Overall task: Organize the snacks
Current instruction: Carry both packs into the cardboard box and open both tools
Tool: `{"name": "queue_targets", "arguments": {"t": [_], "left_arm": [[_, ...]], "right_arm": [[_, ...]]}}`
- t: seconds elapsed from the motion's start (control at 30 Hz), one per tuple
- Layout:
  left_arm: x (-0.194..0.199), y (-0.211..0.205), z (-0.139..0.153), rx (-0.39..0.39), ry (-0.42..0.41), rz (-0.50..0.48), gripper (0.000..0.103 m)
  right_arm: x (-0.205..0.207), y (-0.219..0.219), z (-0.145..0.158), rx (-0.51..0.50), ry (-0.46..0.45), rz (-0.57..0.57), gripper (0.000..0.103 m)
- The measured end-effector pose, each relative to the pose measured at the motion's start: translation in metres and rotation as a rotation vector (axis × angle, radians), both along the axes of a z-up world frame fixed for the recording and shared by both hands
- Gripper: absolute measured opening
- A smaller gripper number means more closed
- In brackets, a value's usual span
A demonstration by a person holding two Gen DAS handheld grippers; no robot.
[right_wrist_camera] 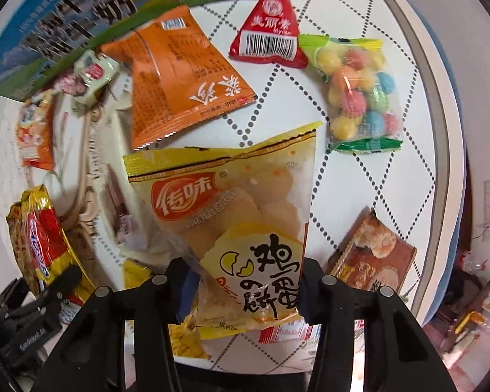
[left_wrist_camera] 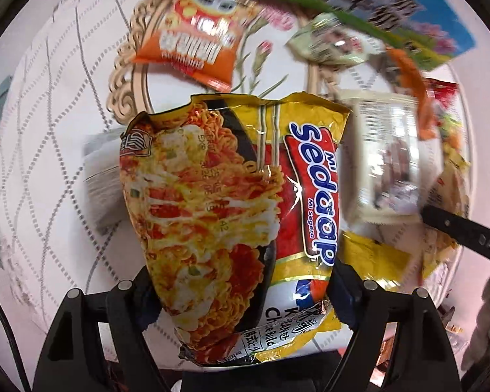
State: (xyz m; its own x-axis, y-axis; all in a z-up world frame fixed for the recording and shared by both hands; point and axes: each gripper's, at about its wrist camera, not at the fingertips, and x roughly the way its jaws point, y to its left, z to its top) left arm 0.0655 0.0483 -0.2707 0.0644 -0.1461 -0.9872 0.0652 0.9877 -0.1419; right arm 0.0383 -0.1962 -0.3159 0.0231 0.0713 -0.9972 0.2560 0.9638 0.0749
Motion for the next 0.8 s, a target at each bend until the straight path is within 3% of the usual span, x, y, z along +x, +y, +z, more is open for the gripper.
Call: {"name": "queue_targets", "arguments": {"t": [0.07,0.27,0.43,0.6,0.8], "left_arm": [[-0.008,-0.002,0.016,0.004,-0.022,-0.013,0.082],[-0.011,-0.008,0.083,-0.039,-0.096,-0.027,0.082],[0.039,-0.029,0.151,-0.103,-0.184,-0.064,0.082],[0.123,-0.048,0.188,-0.091,-0.250,-0.072,0.082],[0.235,-0.061,0.175,-0.028,-0.185,-0.071,0.082]], "right_arm": [[-0.003,-0.011,0.011,0.043,-0.018,-0.011,0.051],[0.011,-0.032,0.089,0.178,-0.127,0.016,0.051],[0.047,-0.044,0.164,0.279,-0.248,0.056,0.051],[0.133,-0.013,0.178,0.312,-0.334,0.086,0.051],[0.240,-0.005,0.164,0.265,-0.318,0.100,0.050]]}}
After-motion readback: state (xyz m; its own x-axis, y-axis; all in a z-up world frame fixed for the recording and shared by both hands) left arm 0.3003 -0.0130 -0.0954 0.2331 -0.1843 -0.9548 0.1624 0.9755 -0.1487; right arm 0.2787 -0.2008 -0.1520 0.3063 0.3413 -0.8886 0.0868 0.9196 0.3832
